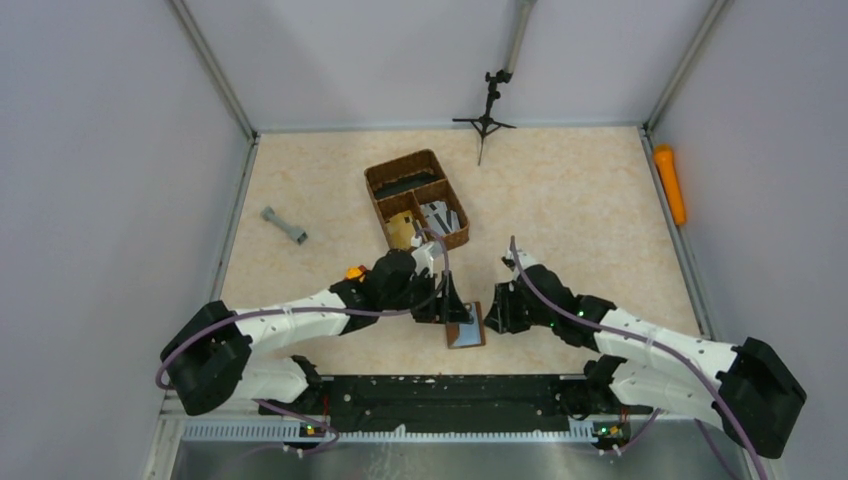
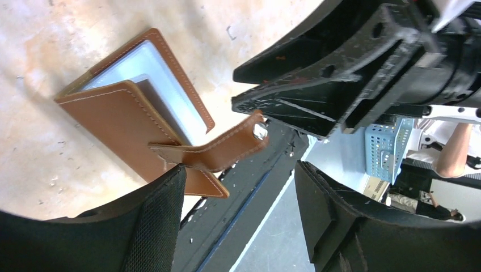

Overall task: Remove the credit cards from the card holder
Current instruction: Close the card holder at the center of the board.

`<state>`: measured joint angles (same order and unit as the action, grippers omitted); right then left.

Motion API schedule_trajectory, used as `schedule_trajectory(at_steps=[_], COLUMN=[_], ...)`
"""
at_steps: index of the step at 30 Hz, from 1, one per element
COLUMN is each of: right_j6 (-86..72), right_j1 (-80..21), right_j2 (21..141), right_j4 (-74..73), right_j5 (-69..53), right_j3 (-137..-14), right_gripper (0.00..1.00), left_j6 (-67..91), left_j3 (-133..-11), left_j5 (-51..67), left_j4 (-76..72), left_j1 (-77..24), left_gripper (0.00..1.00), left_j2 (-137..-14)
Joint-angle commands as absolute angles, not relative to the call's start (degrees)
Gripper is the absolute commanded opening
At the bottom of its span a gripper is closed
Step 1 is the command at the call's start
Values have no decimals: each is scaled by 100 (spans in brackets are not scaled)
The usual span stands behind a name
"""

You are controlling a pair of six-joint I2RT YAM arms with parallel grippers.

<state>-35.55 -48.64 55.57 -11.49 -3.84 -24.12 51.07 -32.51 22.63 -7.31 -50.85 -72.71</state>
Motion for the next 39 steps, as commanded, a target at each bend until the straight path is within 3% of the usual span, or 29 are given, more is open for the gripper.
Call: schedule_trajectory(at_steps=[1,10,21,27,33,39], right_j6=[-3483,-3899,-4036,-3947,-3956,-4248], right_j1=[-4915,-4913,-4912,-4908,-4914,-4913], right_j2=[5382,3996,2594,2828,3539,4476], right_j4=[-1405,-1849,-2447,-2084,-1174,-130], right_j5=[-34,997,1401,843,-246,-876], right_j3=[-2643,-2519,-2320,-2257,-2076,-1755], right_gripper=[33,33,32,31,26,12], left_j6=[4835,4832,4770,4788,4764,4836], left_j3=[-3650,-3611,-3686,-3548,-3499,-3400], left_j5=[2250,2462,2655,2620,2465,1919], left_j4=[-590,-1106,-1772,-1994,-1805,-1413], left_j1=[-5209,-5221,-5238,-5238,-5238,-5229], left_gripper=[73,73,63,47,38,27], left_j2=[-7226,-7856,-8920,-9285,-8820,-8187])
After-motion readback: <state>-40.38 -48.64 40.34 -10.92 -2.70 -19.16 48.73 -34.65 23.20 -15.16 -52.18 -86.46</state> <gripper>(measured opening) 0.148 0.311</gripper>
